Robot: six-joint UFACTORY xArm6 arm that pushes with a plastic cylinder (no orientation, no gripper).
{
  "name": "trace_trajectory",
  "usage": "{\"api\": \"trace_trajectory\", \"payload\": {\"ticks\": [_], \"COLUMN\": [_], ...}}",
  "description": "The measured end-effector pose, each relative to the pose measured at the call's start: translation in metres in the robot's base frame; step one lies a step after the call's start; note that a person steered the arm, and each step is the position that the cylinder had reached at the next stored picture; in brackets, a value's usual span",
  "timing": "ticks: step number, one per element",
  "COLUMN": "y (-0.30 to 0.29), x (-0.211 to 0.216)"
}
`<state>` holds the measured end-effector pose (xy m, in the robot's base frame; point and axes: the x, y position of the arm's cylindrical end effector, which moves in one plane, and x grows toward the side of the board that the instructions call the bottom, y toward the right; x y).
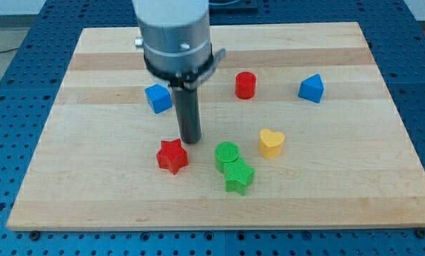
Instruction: Move the blue cube into the red star
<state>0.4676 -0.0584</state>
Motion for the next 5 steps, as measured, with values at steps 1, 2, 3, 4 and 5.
{"api": "trace_trajectory", "payload": {"ticks": [1,2,3,4,5], "y": [-0.053,-0.109,-0.127,-0.096,-0.046], "x": [-0.002,-0.024,-0.082,-0.101,-0.089]}}
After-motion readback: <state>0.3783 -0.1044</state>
